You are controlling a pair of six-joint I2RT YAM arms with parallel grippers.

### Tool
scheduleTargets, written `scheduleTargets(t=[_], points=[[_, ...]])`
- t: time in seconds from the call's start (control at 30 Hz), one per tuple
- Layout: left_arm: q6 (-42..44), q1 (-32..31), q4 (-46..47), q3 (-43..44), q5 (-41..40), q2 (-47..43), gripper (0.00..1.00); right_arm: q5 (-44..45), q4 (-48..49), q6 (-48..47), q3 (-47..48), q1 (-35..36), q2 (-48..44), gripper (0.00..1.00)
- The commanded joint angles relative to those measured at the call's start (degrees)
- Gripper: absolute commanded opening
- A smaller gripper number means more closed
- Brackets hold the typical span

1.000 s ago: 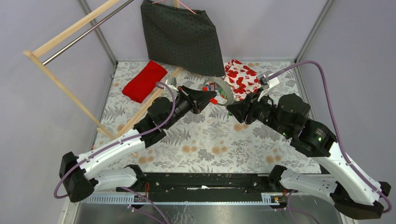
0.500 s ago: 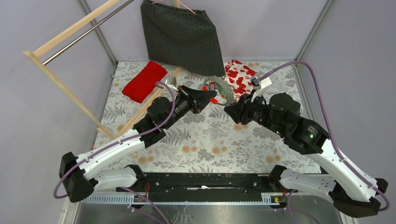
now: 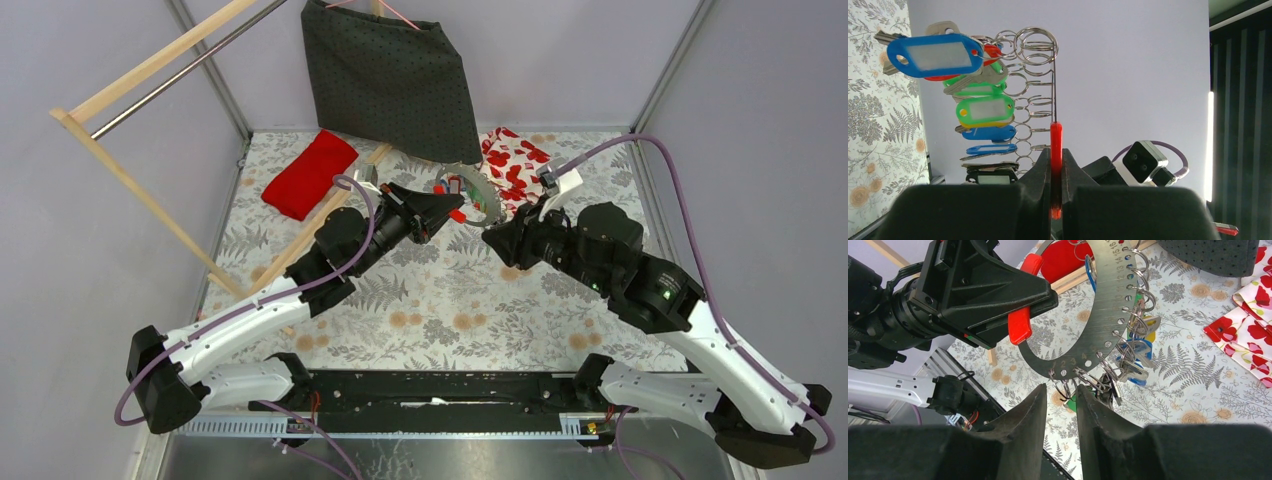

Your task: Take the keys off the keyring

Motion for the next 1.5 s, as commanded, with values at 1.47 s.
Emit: scheduleTargets(t=[1.47], points=[[4.42, 1.87, 5.27, -3.41, 9.74, 2.00, 0.00, 3.76, -1.78, 5.84, -6.32, 0.10, 1.28, 0.00]])
